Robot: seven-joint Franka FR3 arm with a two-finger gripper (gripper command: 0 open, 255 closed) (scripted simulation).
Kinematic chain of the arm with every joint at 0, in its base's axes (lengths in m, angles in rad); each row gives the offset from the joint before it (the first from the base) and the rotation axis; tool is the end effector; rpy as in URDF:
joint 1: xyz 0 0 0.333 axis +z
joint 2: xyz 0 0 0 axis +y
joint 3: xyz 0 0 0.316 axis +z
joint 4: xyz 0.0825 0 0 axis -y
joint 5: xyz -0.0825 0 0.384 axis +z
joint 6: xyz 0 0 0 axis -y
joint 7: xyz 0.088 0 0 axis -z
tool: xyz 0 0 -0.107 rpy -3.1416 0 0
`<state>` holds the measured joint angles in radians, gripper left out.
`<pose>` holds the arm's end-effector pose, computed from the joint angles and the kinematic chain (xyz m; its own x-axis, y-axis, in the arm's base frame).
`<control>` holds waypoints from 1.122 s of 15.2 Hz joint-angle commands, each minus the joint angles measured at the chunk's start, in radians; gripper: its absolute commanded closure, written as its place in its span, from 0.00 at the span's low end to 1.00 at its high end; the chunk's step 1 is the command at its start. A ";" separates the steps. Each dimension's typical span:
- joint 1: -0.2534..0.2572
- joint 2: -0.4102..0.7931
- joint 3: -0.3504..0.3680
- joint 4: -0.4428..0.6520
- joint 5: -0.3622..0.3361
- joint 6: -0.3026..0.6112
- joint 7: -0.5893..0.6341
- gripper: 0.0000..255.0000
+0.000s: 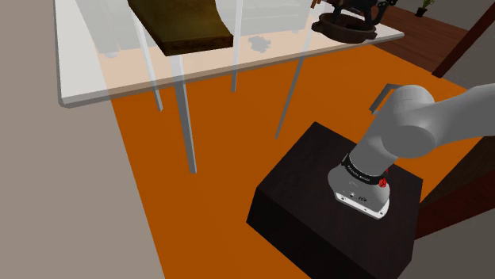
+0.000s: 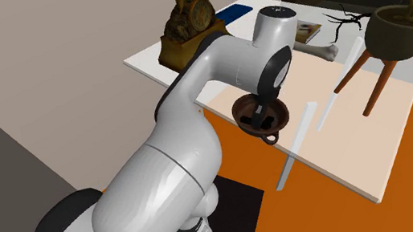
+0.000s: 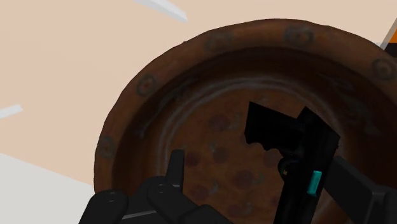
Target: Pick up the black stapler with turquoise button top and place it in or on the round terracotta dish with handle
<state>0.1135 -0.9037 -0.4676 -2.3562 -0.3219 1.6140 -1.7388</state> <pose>0.2642 -0.1846 0.5884 0.0419 0.9989 0.0231 0.9933 -0.0441 0.1068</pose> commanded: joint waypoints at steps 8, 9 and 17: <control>-0.109 -0.250 0.000 -0.025 0.009 -0.020 -0.020 1.00; -0.110 -0.241 0.005 -0.009 0.016 -0.028 -0.023 1.00; -0.070 -0.186 0.026 0.127 0.036 -0.105 -0.011 1.00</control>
<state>0.1121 -0.9009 -0.4544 -2.2515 -0.2943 1.5228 -1.7583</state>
